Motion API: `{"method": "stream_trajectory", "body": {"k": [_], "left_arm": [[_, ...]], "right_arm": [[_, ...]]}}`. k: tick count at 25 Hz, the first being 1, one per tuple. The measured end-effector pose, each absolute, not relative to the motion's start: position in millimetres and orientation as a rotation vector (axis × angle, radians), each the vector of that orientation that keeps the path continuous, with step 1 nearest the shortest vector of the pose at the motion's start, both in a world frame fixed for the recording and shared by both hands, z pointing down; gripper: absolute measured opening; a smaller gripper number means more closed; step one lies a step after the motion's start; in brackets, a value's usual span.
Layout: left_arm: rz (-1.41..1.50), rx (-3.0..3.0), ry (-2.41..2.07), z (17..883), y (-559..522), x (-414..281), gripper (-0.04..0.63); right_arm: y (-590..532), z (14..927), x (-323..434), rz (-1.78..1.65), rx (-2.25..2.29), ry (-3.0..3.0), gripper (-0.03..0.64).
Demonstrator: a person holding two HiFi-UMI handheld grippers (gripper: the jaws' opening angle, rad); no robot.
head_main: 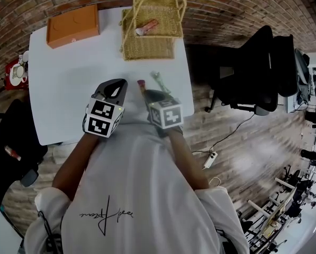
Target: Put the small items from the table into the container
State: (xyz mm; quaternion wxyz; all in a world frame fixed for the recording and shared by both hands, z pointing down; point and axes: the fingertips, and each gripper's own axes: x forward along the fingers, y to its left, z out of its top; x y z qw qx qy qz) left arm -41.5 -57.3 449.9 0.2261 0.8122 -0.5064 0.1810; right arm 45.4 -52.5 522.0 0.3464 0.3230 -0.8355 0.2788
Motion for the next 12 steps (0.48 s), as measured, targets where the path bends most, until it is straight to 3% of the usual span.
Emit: {"method": "stream_trajectory", "body": {"k": [12], "left_arm": [[0.463,2.244,-1.398,446.3,-61.1,-39.6,0.011]], "right_arm": [[-54.9,492.5,47.1,0.704,0.857,-2.217,0.037]]}}
